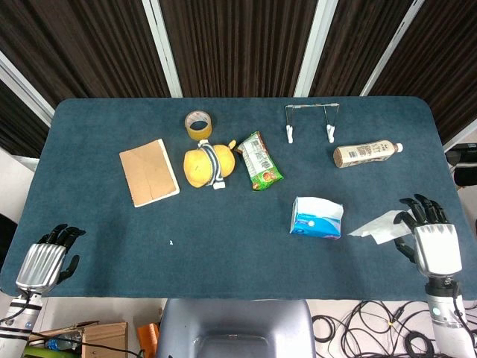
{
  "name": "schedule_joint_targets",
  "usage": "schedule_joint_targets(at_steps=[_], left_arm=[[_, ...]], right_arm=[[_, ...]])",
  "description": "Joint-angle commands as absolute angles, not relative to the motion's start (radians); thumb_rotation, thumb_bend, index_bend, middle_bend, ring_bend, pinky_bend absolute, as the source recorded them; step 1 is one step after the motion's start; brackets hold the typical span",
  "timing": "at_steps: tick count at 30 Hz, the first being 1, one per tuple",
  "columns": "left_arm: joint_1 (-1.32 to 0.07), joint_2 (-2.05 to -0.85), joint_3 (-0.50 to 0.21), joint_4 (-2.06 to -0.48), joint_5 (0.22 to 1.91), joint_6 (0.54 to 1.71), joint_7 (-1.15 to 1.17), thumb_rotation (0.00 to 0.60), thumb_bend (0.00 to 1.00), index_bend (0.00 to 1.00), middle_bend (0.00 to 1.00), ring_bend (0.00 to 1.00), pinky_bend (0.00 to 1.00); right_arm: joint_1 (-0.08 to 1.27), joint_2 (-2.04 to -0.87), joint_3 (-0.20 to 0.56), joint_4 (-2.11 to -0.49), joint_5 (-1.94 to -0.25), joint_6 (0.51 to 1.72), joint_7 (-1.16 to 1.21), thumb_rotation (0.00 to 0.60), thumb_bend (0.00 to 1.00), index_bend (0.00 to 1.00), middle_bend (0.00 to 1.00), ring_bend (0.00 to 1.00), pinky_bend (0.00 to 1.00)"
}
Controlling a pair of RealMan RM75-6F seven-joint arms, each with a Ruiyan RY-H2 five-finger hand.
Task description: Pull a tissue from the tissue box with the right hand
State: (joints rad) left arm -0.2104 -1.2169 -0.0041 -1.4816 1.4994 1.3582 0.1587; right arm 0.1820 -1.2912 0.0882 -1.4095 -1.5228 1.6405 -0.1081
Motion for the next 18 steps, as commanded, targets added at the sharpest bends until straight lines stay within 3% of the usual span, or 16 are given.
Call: schedule_joint_targets(at_steps=[1, 6, 14, 18], left_arm=[[-0.211, -1.218, -0.004, -1.481, 1.499, 1.356, 0.160, 0.600, 0.46, 0.28, 0.27, 0.17, 0.39], [-0.212, -1.218, -0.004, -1.482, 1.494, 1.348, 0.163, 0.600, 0.46, 0.28, 0.26, 0.17, 0.39], [-0.212, -1.216, -0.001, -1.483, 1.507, 1.353, 0.160, 0.600, 0.46, 0.28, 0.26, 0.17, 0.39], [-0.210, -1.218, 0.000, -1.478, 1.514, 1.359, 0.154, 0.600, 0.46, 0.28, 0.26, 0.17, 0.39]], right_arm=[[0.168, -1.304, 0.078, -1.334, -1.473, 1.574, -0.043, 0.600, 0.55, 0.75, 0.29, 0.16, 0.25], [0.161, -1.292, 0.076, -1.308, -1.432, 1.504, -0.001, 0.600, 0.53, 0.47, 0.25, 0.11, 0.20], [0.152, -1.290, 0.086, -1.308, -1.448, 1.517, 0.027, 0.600, 0.29, 0.13, 0.07, 0.00, 0.12], [0.155, -1.298, 0.105, -1.303, -1.460, 1.538, 0.055, 0.600, 0.19, 0.01, 0.00, 0.00, 0.09]])
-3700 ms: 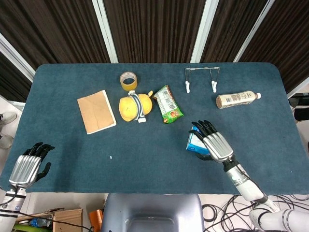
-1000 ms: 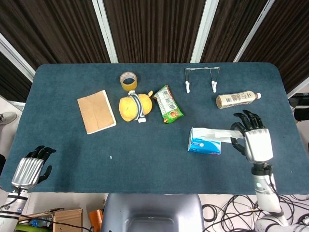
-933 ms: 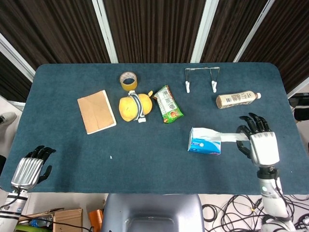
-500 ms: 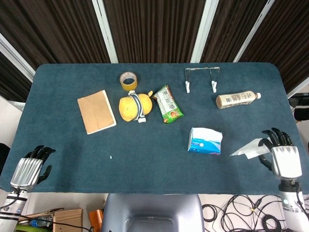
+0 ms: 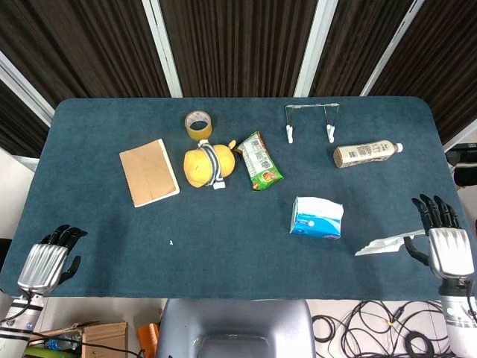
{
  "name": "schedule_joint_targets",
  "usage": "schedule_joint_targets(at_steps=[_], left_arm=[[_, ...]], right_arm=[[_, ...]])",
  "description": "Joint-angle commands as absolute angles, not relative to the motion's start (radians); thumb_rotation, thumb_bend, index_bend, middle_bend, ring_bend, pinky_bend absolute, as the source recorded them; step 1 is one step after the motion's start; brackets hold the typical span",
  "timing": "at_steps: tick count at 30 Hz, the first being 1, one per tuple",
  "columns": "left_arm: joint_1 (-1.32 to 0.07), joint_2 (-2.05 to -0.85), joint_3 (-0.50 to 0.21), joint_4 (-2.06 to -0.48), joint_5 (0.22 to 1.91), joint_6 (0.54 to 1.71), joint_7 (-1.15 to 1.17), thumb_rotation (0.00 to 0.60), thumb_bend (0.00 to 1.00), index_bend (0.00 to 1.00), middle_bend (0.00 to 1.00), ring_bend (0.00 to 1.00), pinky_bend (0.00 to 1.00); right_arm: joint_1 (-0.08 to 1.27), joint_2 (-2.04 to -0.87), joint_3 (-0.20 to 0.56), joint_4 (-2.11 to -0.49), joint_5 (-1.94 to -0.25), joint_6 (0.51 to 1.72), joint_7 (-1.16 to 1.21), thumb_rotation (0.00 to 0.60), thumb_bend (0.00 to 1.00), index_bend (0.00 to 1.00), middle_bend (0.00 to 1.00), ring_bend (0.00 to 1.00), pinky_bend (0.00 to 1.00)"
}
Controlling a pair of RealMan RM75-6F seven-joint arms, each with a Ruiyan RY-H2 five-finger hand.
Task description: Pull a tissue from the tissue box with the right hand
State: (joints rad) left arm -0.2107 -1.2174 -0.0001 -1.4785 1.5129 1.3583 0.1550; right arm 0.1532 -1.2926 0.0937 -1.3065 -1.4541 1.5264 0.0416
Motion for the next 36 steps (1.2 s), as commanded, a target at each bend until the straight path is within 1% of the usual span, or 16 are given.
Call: schedule_joint_targets(at_steps=[1, 3, 9, 14, 18, 20, 21, 22, 26, 30, 36], left_arm=[[-0.210, -1.218, 0.000, -1.477, 1.514, 1.359, 0.153, 0.600, 0.46, 0.28, 0.26, 0.17, 0.39], [-0.211, -1.218, 0.000, -1.476, 1.514, 1.358, 0.151, 0.600, 0.46, 0.28, 0.26, 0.17, 0.39], [-0.212, -1.218, 0.001, -1.476, 1.513, 1.352, 0.152, 0.600, 0.46, 0.28, 0.26, 0.17, 0.39], [-0.211, -1.220, 0.000, -1.477, 1.512, 1.354, 0.159, 0.600, 0.46, 0.28, 0.26, 0.17, 0.39], [-0.204, -1.219, 0.001, -1.484, 1.517, 1.368, 0.172, 0.600, 0.46, 0.28, 0.27, 0.17, 0.39], [-0.199, -1.217, 0.002, -1.489, 1.521, 1.379, 0.179, 0.600, 0.46, 0.28, 0.27, 0.17, 0.39], [-0.195, -1.217, 0.003, -1.491, 1.524, 1.388, 0.183, 0.600, 0.46, 0.28, 0.26, 0.17, 0.39], [-0.192, -1.217, 0.003, -1.492, 1.526, 1.395, 0.186, 0.600, 0.46, 0.28, 0.26, 0.17, 0.39], [-0.180, -1.216, 0.000, -1.495, 1.535, 1.424, 0.192, 0.600, 0.46, 0.28, 0.26, 0.16, 0.39], [-0.170, -1.213, -0.003, -1.501, 1.534, 1.442, 0.195, 0.600, 0.46, 0.27, 0.25, 0.15, 0.38], [-0.157, -1.203, -0.004, -1.518, 1.528, 1.455, 0.197, 0.600, 0.46, 0.27, 0.23, 0.14, 0.37]], right_arm=[[0.155, -1.301, 0.111, -1.301, -1.461, 1.545, 0.060, 0.600, 0.18, 0.00, 0.00, 0.00, 0.09], [0.157, -1.307, 0.124, -1.299, -1.453, 1.548, 0.066, 0.600, 0.17, 0.00, 0.00, 0.00, 0.09], [0.163, -1.297, 0.145, -1.314, -1.413, 1.508, 0.053, 0.600, 0.15, 0.00, 0.00, 0.00, 0.06], [0.161, -1.294, 0.147, -1.326, -1.432, 1.522, 0.079, 0.600, 0.10, 0.00, 0.00, 0.00, 0.03], [0.147, -1.284, 0.143, -1.367, -1.432, 1.532, 0.072, 0.600, 0.10, 0.00, 0.00, 0.00, 0.04], [0.134, -1.265, 0.138, -1.413, -1.412, 1.522, 0.037, 0.600, 0.16, 0.00, 0.00, 0.00, 0.06], [0.125, -1.244, 0.132, -1.456, -1.393, 1.510, 0.002, 0.600, 0.22, 0.00, 0.00, 0.00, 0.07], [0.120, -1.224, 0.126, -1.489, -1.383, 1.500, -0.026, 0.600, 0.26, 0.00, 0.00, 0.00, 0.08], [0.095, -1.166, 0.115, -1.586, -1.360, 1.498, -0.078, 0.600, 0.28, 0.00, 0.00, 0.00, 0.08], [0.081, -1.137, 0.100, -1.615, -1.360, 1.488, -0.078, 0.600, 0.28, 0.00, 0.00, 0.00, 0.08], [0.085, -1.113, 0.087, -1.639, -1.342, 1.439, -0.106, 0.600, 0.28, 0.00, 0.00, 0.00, 0.09]])
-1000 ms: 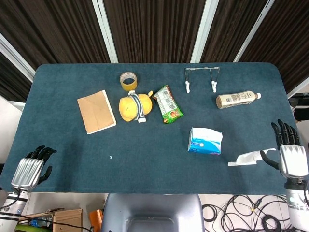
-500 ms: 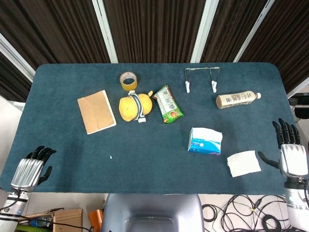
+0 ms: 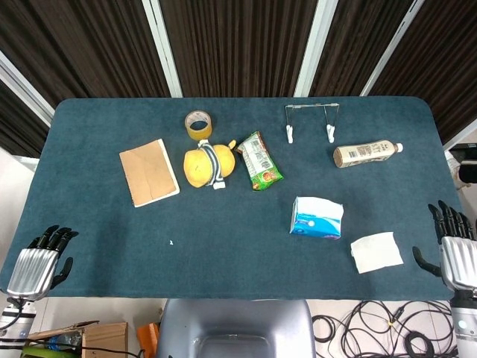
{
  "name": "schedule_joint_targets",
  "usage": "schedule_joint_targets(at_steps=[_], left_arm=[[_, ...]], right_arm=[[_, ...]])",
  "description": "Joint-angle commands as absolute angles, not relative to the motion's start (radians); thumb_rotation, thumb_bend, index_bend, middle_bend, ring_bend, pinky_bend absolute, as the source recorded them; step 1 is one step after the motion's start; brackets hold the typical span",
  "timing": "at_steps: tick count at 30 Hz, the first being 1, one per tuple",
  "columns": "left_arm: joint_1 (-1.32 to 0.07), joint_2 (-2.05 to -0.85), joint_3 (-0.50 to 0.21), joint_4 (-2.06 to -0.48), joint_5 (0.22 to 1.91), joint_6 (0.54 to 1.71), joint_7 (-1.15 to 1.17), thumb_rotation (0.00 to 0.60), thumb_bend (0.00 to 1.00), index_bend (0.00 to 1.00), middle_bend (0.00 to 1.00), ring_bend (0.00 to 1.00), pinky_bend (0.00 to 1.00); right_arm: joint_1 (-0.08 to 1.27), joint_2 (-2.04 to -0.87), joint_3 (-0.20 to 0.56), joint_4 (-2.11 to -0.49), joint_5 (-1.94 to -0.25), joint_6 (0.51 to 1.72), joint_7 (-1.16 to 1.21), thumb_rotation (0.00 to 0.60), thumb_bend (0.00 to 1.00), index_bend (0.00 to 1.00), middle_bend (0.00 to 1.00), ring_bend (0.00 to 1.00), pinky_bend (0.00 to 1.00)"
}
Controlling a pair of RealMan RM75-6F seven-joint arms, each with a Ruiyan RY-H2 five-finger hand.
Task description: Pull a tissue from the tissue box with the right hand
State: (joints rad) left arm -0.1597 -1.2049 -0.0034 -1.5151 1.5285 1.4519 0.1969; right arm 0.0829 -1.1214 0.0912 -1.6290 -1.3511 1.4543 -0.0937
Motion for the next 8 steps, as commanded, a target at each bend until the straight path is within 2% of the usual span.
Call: schedule_joint_targets(at_steps=[1, 8], left_arm=[[-0.156, -1.202, -0.005, -1.518, 1.528, 1.456, 0.196, 0.600, 0.46, 0.27, 0.23, 0.14, 0.37], [-0.153, -1.199, -0.004, -1.522, 1.531, 1.455, 0.192, 0.600, 0.46, 0.27, 0.23, 0.14, 0.37]], right_arm=[[0.086, -1.113, 0.088, -1.640, -1.341, 1.438, -0.109, 0.600, 0.28, 0.00, 0.00, 0.00, 0.09], [0.080, -1.107, 0.090, -1.644, -1.362, 1.446, -0.066, 0.600, 0.28, 0.00, 0.00, 0.00, 0.09]])
